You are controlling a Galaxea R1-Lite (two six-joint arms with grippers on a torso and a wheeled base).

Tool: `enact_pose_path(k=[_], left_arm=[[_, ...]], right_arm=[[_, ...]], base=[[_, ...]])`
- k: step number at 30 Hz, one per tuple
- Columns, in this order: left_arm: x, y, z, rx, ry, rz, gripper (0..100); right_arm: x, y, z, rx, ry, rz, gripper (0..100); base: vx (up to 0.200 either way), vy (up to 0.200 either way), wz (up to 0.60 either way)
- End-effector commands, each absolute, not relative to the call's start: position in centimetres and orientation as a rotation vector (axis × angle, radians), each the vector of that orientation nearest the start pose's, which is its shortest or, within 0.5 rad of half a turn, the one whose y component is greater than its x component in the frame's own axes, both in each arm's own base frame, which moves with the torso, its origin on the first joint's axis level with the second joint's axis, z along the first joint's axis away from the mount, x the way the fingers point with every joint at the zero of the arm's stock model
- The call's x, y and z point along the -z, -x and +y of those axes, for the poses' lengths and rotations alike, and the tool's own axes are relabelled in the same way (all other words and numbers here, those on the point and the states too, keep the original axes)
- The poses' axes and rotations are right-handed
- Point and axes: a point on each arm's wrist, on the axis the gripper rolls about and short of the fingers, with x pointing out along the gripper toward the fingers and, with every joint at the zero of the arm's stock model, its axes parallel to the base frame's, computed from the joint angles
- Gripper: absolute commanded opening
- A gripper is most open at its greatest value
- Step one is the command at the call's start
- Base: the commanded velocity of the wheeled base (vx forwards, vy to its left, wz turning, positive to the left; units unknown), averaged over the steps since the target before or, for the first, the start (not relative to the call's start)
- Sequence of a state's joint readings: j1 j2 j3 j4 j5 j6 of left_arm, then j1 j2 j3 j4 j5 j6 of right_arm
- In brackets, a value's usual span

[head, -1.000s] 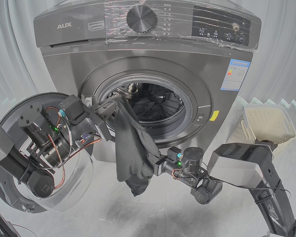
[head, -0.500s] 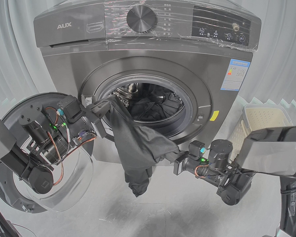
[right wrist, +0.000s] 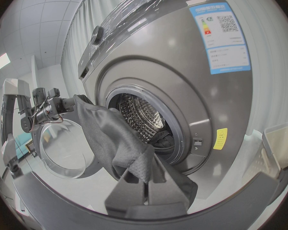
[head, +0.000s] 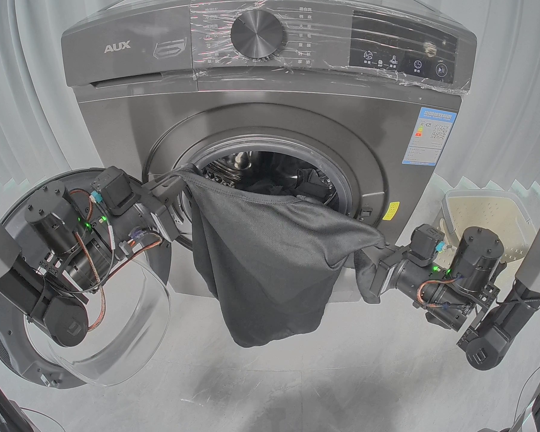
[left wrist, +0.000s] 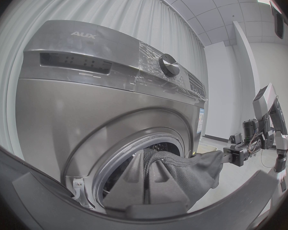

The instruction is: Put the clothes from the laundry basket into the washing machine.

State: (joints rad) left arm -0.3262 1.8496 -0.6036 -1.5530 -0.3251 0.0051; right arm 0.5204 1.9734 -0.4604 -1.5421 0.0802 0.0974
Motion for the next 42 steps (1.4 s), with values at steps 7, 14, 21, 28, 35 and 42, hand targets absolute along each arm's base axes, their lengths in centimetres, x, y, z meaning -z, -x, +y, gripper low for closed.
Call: enact_pose_path(k=[7,14,21,28,35,42], left_arm=[[-18.5,-28.1,-9.7,0.629,-0.014,-0.336,0],[-17.4,-27.4,-9.2,0.625,-0.028,-0.287,0],[-18.0,-26.7,-8.9,0.618,-0.029,-0.304,0],[-18.7,-26.4,-8.7,0.612,-0.028,-0.331,0],[-19.8,-25.9,-8.6,0.612,-0.026,-0.372,0],[-20.2,-25.7,-8.5,0.615,-0.025,-0.386,0]], right_arm=[[-13.2,-25.9,14.7,-0.585,-0.162,-0.070,0],[-14.8,-25.8,14.6,-0.539,-0.184,-0.128,0],[-16.9,-24.6,13.8,-0.533,-0.196,-0.200,0],[-17.4,-24.7,13.0,-0.508,-0.192,-0.218,0],[-18.4,-24.3,12.7,-0.506,-0.199,-0.256,0],[-18.5,-24.2,12.8,-0.509,-0.201,-0.259,0]], base=[[0.000,0.000,0.00],[0.000,0.000,0.00],[0.000,0.000,0.00],[0.000,0.000,0.00],[0.000,0.000,0.00],[0.000,0.000,0.00]])
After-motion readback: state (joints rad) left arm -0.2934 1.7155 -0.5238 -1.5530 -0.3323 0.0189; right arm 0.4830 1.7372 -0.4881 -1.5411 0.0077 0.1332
